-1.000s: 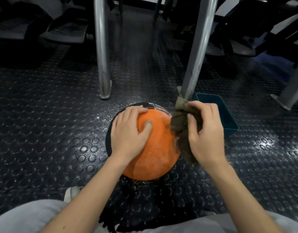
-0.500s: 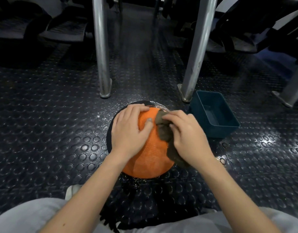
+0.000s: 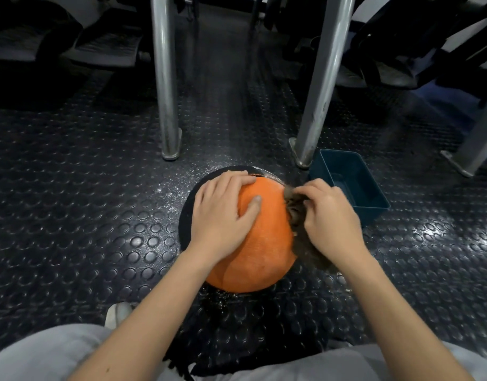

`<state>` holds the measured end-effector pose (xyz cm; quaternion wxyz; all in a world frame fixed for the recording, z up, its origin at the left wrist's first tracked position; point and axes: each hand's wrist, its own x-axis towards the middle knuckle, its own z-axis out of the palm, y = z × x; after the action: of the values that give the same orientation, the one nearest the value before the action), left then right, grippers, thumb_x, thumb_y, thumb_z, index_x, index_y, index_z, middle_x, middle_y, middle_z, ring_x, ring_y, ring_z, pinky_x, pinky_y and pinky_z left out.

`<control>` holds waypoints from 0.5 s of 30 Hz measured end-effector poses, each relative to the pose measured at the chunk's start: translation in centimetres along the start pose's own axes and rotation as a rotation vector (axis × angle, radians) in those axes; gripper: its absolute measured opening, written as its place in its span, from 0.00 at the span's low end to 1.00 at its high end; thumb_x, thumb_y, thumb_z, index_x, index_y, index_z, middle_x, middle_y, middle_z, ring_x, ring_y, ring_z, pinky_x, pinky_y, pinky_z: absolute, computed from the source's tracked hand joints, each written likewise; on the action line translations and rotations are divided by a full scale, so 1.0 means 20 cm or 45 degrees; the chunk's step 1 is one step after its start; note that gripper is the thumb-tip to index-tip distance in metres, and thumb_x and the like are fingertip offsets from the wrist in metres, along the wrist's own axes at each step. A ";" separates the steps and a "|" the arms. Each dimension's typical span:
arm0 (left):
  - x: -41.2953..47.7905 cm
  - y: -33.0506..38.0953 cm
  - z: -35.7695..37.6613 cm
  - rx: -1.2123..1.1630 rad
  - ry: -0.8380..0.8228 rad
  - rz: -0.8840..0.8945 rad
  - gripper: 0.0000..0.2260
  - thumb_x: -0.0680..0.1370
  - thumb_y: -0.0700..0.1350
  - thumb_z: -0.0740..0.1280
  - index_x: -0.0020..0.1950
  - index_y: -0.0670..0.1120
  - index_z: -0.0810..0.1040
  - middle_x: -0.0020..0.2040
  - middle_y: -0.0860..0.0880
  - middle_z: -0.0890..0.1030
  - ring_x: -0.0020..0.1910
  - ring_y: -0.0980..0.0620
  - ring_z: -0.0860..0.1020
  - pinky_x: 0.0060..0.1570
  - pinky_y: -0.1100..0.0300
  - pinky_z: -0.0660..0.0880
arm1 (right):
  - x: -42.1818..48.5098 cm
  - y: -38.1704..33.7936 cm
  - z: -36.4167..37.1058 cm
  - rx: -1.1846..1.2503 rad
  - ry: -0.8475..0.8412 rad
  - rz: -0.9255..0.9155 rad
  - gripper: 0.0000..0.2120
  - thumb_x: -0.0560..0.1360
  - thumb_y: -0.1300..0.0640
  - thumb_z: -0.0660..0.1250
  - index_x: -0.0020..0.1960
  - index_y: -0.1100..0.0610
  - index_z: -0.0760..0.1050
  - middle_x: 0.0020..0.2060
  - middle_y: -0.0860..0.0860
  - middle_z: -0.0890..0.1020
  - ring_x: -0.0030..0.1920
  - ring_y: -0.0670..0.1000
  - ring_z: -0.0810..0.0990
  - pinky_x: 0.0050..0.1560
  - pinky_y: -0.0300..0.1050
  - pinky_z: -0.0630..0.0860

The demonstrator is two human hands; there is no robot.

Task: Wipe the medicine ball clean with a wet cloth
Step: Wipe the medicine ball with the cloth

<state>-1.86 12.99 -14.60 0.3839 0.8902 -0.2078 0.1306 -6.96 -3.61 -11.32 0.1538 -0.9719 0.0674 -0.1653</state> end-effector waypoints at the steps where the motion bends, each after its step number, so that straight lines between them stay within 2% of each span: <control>1: 0.00 0.00 0.00 0.008 -0.003 0.005 0.23 0.73 0.62 0.50 0.61 0.55 0.73 0.64 0.61 0.71 0.64 0.59 0.64 0.66 0.61 0.52 | 0.00 0.01 -0.02 0.018 0.044 0.029 0.14 0.78 0.65 0.59 0.57 0.52 0.78 0.53 0.45 0.77 0.51 0.52 0.72 0.45 0.47 0.70; 4: -0.01 0.01 0.00 0.023 0.026 0.019 0.22 0.73 0.61 0.52 0.61 0.55 0.73 0.64 0.60 0.72 0.64 0.59 0.65 0.66 0.59 0.54 | -0.01 -0.07 -0.07 0.190 0.216 -0.154 0.13 0.76 0.66 0.60 0.55 0.55 0.79 0.52 0.45 0.78 0.47 0.50 0.71 0.44 0.41 0.67; 6: -0.01 0.00 0.00 0.029 0.022 0.021 0.22 0.72 0.60 0.52 0.60 0.55 0.73 0.63 0.60 0.72 0.63 0.59 0.65 0.65 0.60 0.54 | -0.02 -0.09 -0.04 0.199 0.154 -0.297 0.14 0.75 0.66 0.60 0.54 0.55 0.79 0.52 0.46 0.78 0.46 0.50 0.72 0.46 0.41 0.68; 10: 0.00 -0.01 -0.01 -0.016 -0.010 -0.001 0.22 0.72 0.62 0.51 0.61 0.56 0.73 0.63 0.62 0.71 0.63 0.60 0.64 0.67 0.59 0.54 | -0.01 0.03 0.00 0.285 -0.062 -0.099 0.14 0.75 0.68 0.62 0.54 0.54 0.79 0.49 0.41 0.75 0.53 0.53 0.75 0.52 0.38 0.66; 12: 0.00 -0.01 -0.01 -0.012 -0.004 -0.016 0.23 0.72 0.62 0.51 0.61 0.56 0.72 0.63 0.62 0.71 0.64 0.60 0.64 0.67 0.58 0.55 | -0.02 0.05 -0.04 0.241 0.043 -0.045 0.14 0.76 0.68 0.62 0.54 0.54 0.79 0.49 0.39 0.73 0.53 0.52 0.74 0.49 0.35 0.64; 15: 0.00 -0.01 -0.01 0.002 0.039 -0.019 0.22 0.72 0.60 0.52 0.60 0.55 0.73 0.63 0.60 0.72 0.62 0.58 0.66 0.66 0.56 0.58 | -0.02 -0.07 -0.09 0.313 0.270 -0.190 0.13 0.75 0.67 0.61 0.55 0.57 0.79 0.50 0.43 0.75 0.51 0.50 0.73 0.51 0.29 0.65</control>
<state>-1.76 13.16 -14.60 0.3874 0.8898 -0.1952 0.1416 -7.87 -2.71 -9.43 0.2509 -0.9251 -0.0099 -0.2848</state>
